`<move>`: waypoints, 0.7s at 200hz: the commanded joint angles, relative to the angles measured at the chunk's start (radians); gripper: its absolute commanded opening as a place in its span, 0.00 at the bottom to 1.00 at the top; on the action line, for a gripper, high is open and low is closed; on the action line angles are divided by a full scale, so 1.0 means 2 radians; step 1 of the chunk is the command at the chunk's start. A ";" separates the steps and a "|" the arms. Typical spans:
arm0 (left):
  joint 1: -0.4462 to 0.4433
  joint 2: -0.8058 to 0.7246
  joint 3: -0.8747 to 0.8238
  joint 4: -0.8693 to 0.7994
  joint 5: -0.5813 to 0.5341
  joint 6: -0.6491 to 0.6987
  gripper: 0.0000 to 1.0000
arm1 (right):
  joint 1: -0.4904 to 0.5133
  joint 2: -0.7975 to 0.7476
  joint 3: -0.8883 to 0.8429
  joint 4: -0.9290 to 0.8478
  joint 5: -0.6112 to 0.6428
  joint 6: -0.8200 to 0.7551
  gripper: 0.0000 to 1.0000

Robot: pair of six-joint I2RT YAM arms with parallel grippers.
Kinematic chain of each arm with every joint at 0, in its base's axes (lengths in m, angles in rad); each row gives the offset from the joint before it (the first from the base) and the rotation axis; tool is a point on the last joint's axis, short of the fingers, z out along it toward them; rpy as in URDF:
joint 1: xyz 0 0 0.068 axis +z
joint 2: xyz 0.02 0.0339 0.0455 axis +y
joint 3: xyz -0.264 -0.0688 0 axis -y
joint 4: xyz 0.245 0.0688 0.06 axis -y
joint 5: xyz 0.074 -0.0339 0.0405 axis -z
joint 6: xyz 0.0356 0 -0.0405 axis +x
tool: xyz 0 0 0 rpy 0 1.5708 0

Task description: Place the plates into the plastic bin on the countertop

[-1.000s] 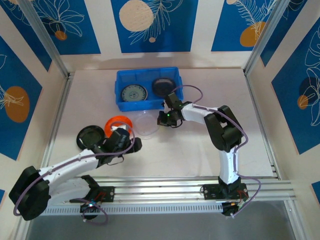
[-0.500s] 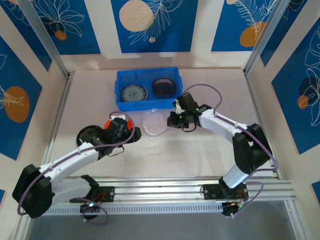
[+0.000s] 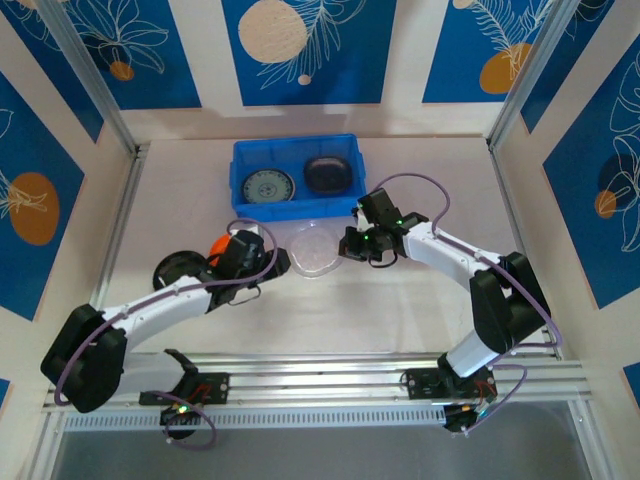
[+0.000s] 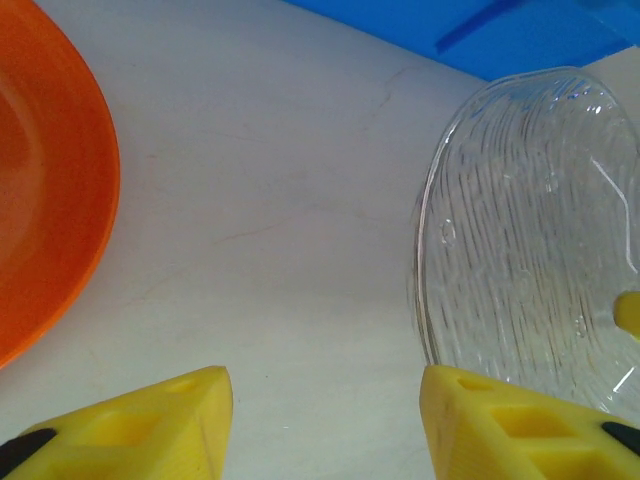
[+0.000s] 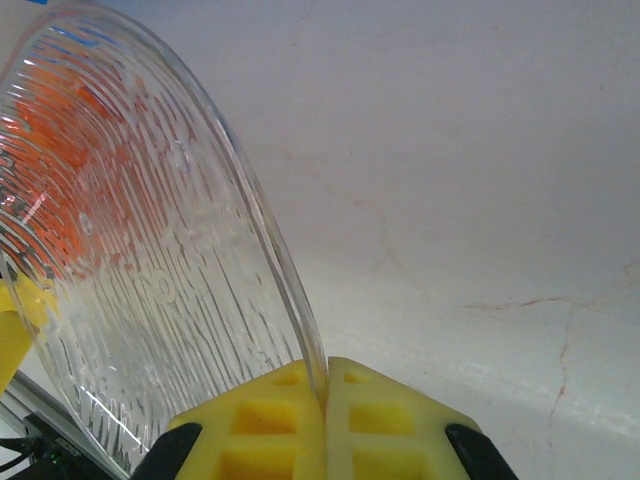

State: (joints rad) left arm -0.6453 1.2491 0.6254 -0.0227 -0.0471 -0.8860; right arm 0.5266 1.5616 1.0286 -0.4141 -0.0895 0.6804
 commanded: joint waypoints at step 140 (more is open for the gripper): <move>0.004 0.031 0.019 0.040 0.008 -0.021 0.30 | 0.017 0.009 0.001 0.043 -0.040 0.055 0.00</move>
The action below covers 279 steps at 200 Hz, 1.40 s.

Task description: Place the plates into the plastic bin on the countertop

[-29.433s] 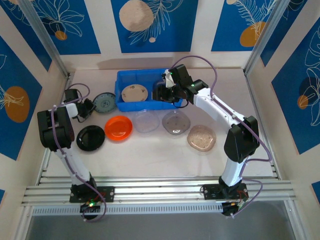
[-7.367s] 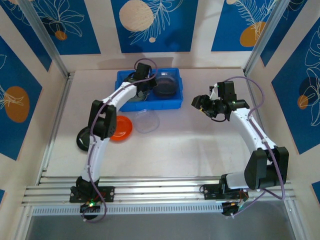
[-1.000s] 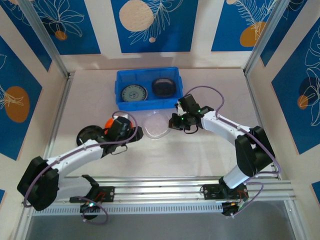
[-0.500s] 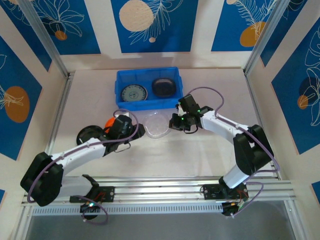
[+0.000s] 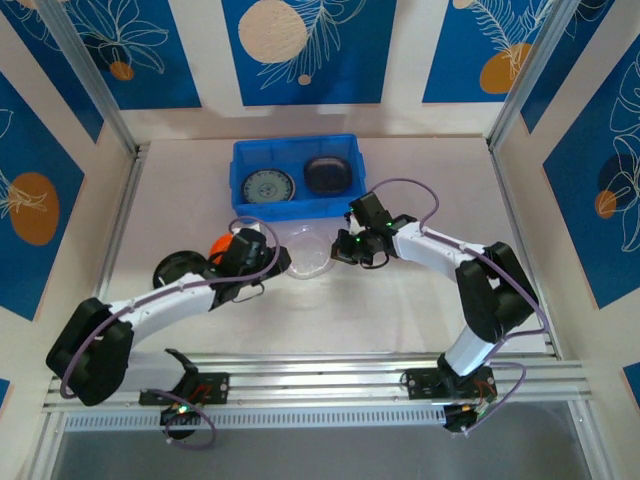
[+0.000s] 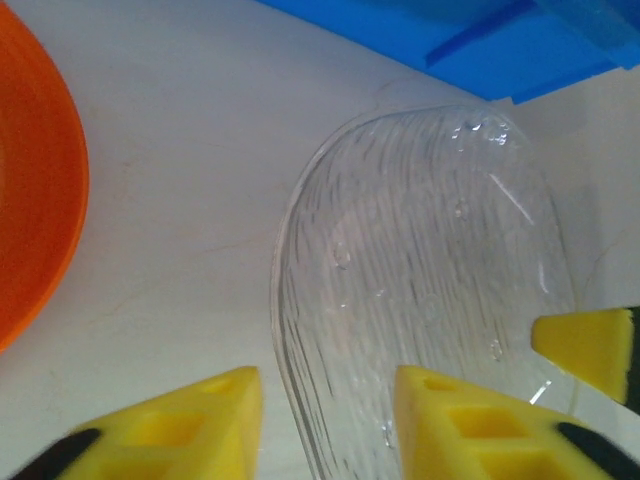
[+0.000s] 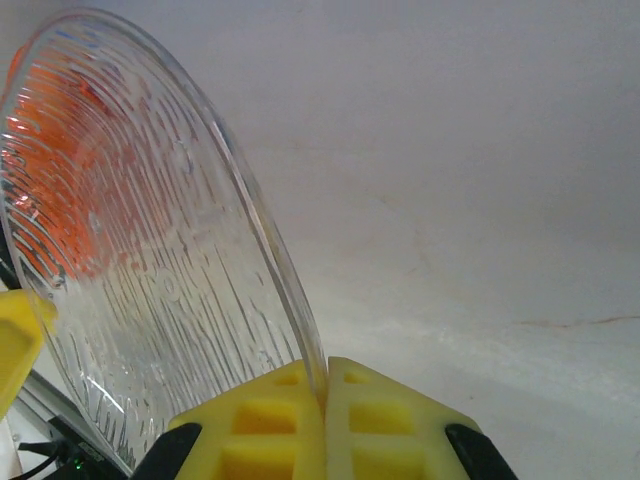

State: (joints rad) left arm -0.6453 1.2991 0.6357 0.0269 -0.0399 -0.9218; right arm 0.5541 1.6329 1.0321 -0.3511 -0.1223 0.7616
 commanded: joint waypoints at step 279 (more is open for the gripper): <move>0.092 0.286 0.548 -0.147 0.053 0.162 0.00 | -0.061 -0.119 0.020 -0.106 0.055 -0.028 0.61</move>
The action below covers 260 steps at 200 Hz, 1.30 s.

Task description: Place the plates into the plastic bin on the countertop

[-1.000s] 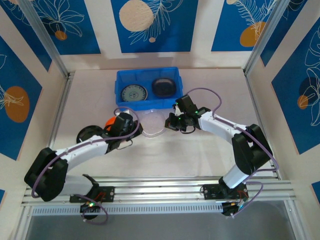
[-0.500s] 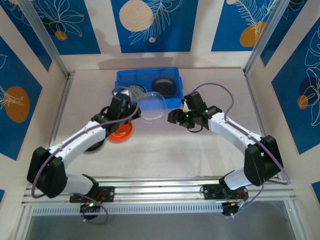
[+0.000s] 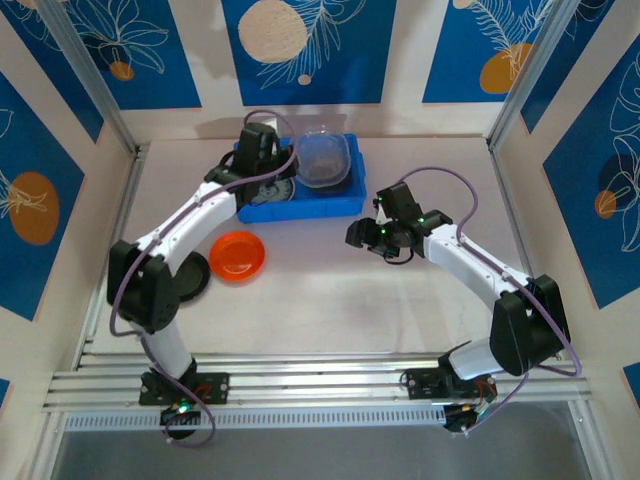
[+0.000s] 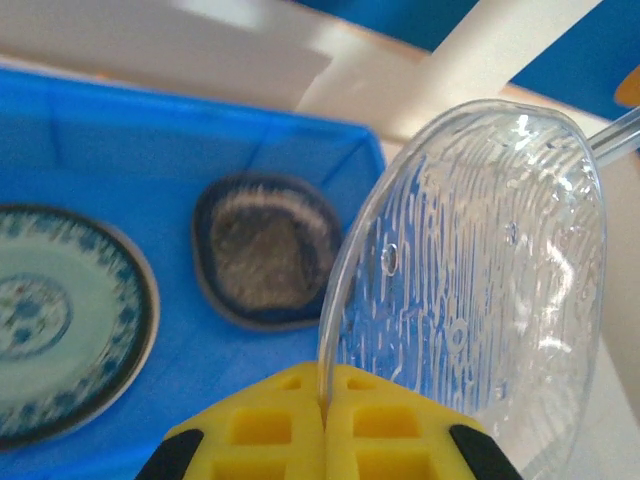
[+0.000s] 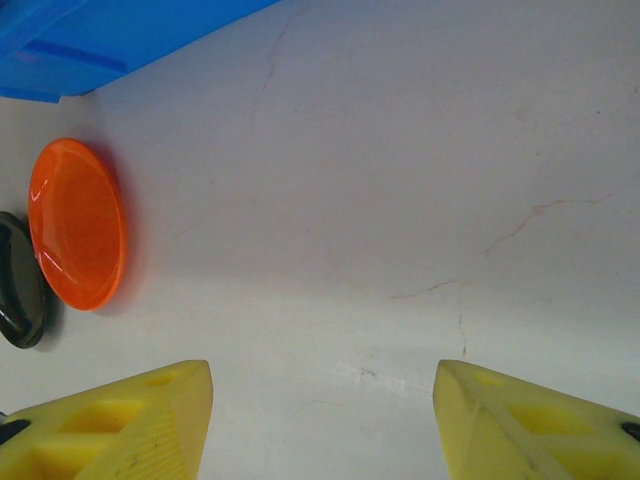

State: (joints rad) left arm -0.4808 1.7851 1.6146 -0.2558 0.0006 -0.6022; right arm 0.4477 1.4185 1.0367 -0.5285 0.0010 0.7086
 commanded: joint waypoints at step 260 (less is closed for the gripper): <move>0.050 0.323 0.289 -0.073 0.078 -0.066 0.00 | -0.068 0.010 0.062 -0.035 -0.052 -0.022 0.60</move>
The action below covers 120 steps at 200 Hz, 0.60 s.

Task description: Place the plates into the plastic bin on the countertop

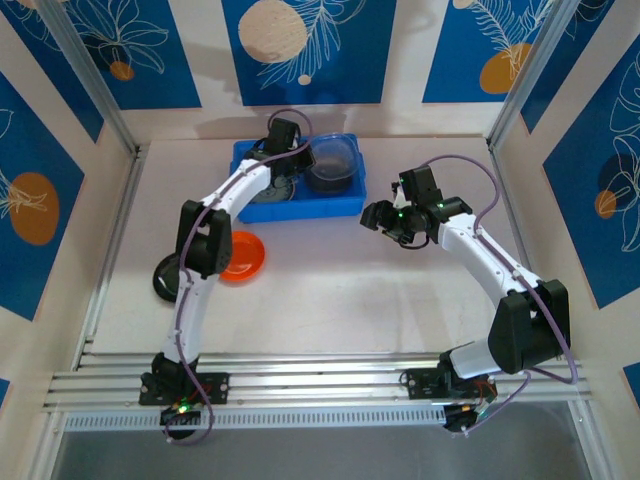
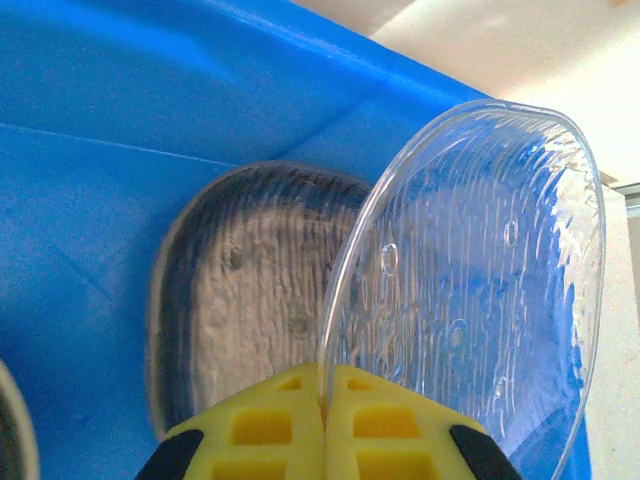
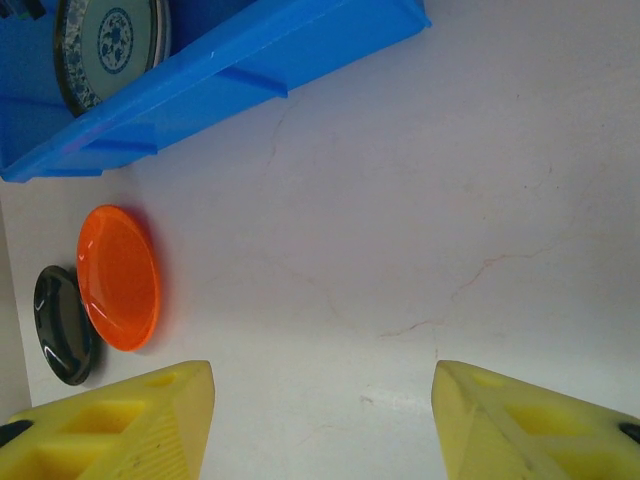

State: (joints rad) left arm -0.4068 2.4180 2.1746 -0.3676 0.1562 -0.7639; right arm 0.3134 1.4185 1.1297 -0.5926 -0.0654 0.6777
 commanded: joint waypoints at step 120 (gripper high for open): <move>0.014 0.071 0.074 -0.049 0.013 0.054 0.00 | 0.002 0.024 0.026 -0.008 -0.018 -0.006 0.60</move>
State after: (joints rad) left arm -0.3882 2.5328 2.2421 -0.4210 0.1612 -0.6987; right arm 0.3138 1.4582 1.1469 -0.5919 -0.0826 0.6777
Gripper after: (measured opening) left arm 0.066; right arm 0.601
